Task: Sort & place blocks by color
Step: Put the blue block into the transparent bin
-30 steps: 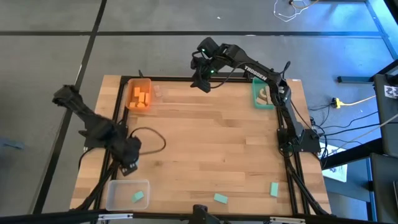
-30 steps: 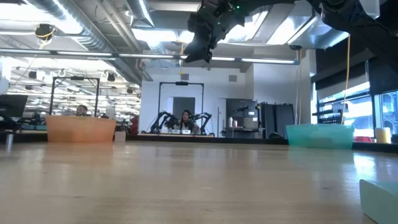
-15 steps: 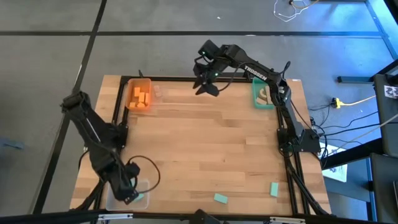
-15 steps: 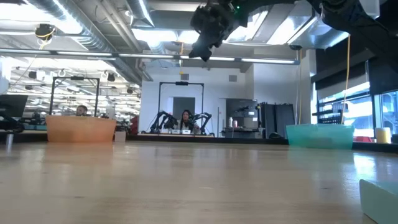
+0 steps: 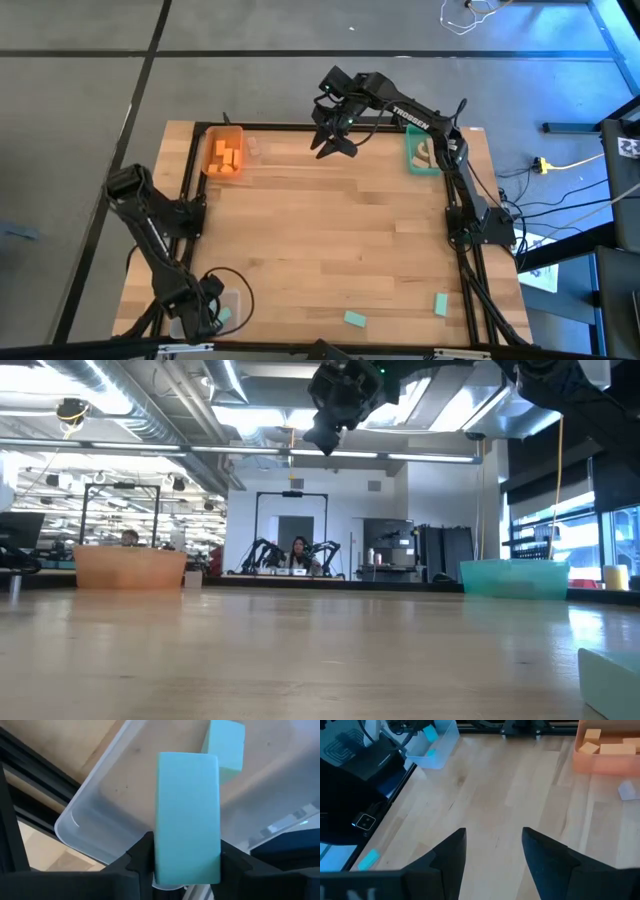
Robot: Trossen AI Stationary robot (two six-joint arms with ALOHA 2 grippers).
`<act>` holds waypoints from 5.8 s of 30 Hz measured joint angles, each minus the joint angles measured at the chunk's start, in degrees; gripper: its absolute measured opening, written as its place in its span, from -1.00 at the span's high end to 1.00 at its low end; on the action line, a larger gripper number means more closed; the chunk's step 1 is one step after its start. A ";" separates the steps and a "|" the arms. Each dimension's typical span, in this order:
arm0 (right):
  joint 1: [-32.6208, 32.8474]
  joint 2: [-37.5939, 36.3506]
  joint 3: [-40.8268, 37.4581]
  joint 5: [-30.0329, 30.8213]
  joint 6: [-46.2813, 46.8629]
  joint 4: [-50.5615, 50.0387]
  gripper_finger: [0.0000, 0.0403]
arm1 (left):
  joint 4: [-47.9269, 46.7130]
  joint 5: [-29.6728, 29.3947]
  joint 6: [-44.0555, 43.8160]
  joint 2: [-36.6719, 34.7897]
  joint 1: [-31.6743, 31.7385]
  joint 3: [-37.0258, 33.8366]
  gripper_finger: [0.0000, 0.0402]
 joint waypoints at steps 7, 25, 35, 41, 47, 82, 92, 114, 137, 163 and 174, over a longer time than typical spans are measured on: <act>0.00 0.00 0.00 0.00 0.06 0.02 0.04 | -0.11 -0.14 1.01 0.27 0.26 0.00 0.10; -0.61 -8.49 -0.02 22.16 4.06 -14.26 0.04 | -21.25 -23.49 -2.34 -10.48 4.06 0.00 0.07; -0.50 -15.90 -8.07 21.56 4.87 -17.66 0.04 | -23.14 -33.55 17.16 -18.03 16.42 0.00 0.07; -0.55 -26.65 -23.42 21.24 4.79 -17.61 0.04 | -22.39 -36.29 25.39 -20.09 22.57 0.00 0.06; 1.06 -38.91 -38.86 21.09 8.23 -17.72 0.04 | -21.49 -40.08 35.94 -20.65 28.69 0.00 0.06; 56.91 -63.63 -84.69 30.07 139.75 4.23 0.04 | -13.12 -29.83 78.70 -21.46 39.47 0.00 0.06; 71.23 -63.45 -92.97 29.12 166.32 21.53 0.04 | -12.63 -29.83 81.15 -21.83 39.47 0.00 0.06; 80.87 -50.81 -102.59 29.60 168.03 47.27 0.04 | -12.66 -29.81 81.27 -21.81 39.47 0.00 0.06; 81.68 -46.95 -101.57 27.43 168.46 44.89 0.04 | -12.66 -28.30 81.16 -21.81 39.47 0.00 0.06; 81.59 -44.76 -101.61 29.16 166.26 44.57 0.04 | -12.72 -28.30 82.62 -21.81 39.47 0.00 0.06; 81.59 -44.29 -99.86 29.13 167.23 41.06 0.04 | -12.80 -28.18 82.71 -21.81 39.47 0.00 0.06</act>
